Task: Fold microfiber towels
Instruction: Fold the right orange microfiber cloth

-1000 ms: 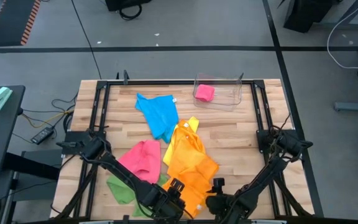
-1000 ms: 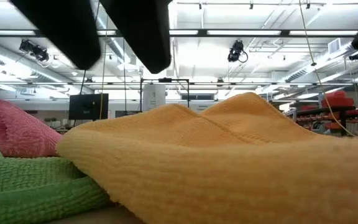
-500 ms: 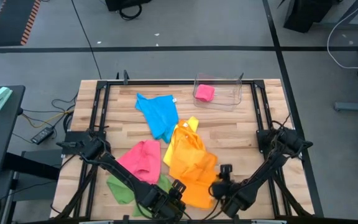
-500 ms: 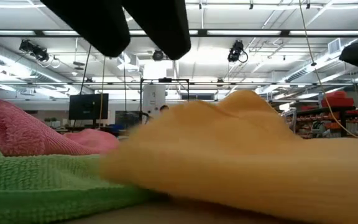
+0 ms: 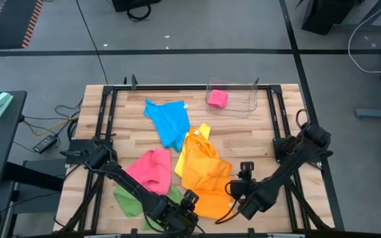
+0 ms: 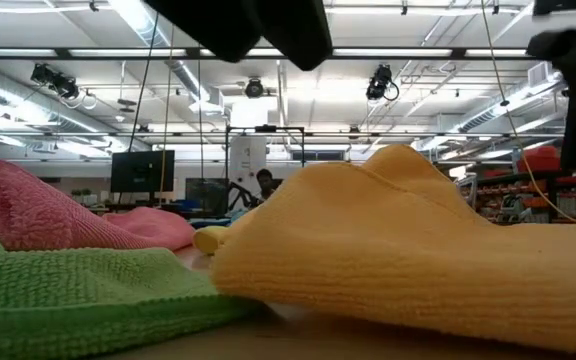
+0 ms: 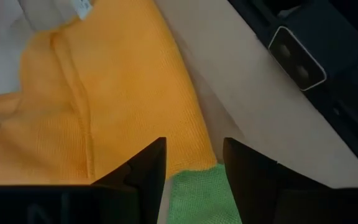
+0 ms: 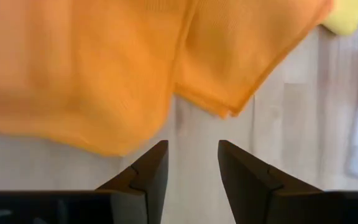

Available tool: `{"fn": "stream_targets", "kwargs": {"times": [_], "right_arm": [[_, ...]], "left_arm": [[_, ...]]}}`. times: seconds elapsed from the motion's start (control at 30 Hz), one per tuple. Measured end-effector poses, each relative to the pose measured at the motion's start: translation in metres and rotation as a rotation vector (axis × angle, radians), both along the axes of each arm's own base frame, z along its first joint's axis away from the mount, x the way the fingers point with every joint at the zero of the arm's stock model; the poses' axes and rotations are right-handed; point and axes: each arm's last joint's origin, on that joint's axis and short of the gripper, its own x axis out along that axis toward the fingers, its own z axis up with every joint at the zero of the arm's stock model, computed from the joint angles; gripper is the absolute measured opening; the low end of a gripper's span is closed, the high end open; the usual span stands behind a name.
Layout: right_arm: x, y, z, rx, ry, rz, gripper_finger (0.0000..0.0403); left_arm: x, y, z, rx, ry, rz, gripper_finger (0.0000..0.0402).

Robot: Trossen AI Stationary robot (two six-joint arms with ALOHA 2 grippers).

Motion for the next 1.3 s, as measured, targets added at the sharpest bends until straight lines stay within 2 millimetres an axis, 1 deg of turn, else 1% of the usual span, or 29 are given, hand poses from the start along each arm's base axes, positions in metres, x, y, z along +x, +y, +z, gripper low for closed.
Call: {"fn": "stream_targets", "kwargs": {"times": [0.03, 0.1, 0.23, 0.3, 0.47, 0.53, 0.63, 0.8, 0.93, 1.07, 1.23, 1.3], "right_arm": [[-0.001, 0.001, 0.007, 0.042, -0.048, -0.027, 0.0149], [-0.002, 0.005, 0.013, 0.125, -0.143, -0.064, 0.0150], [-0.004, 0.013, 0.014, 0.295, -0.290, -0.091, 0.0154], [-0.005, 0.012, 0.006, 0.361, -0.307, -0.119, 0.0156], [-0.004, 0.000, -0.020, 0.489, -0.277, -0.218, 0.0163], [-0.001, -0.003, -0.025, 0.548, -0.275, -0.239, 0.0169], [0.004, -0.005, -0.029, 0.626, -0.268, -0.247, 0.0176], [0.008, -0.009, -0.031, 0.656, -0.261, -0.258, 0.0179], [0.008, -0.010, -0.031, 0.653, -0.262, -0.260, 0.0173], [0.009, -0.009, -0.035, 0.652, -0.256, -0.259, 0.0150], [0.013, -0.004, -0.047, 0.654, -0.243, -0.240, 0.0113], [0.014, -0.005, -0.048, 0.652, -0.240, -0.240, 0.0102]], "left_arm": [[0.001, 0.001, 0.000, -0.002, -0.002, 0.005, 0.0167], [0.003, 0.004, 0.000, -0.007, -0.002, 0.020, 0.0165], [0.005, 0.008, 0.000, -0.029, 0.000, 0.066, 0.0161], [0.005, 0.007, 0.000, -0.030, 0.003, 0.070, 0.0160], [0.004, 0.006, 0.000, -0.028, 0.003, 0.062, 0.0162], [0.004, 0.006, 0.000, -0.027, 0.004, 0.062, 0.0160], [0.004, 0.006, 0.000, -0.026, 0.004, 0.062, 0.0157], [0.004, 0.007, 0.000, -0.024, 0.007, 0.062, 0.0157], [0.004, 0.007, 0.000, -0.024, 0.007, 0.062, 0.0155], [0.004, 0.007, 0.000, -0.023, 0.008, 0.062, 0.0149], [0.004, 0.007, 0.000, -0.023, 0.008, 0.061, 0.0144], [0.004, 0.007, -0.001, -0.022, 0.009, 0.062, 0.0145]]}}
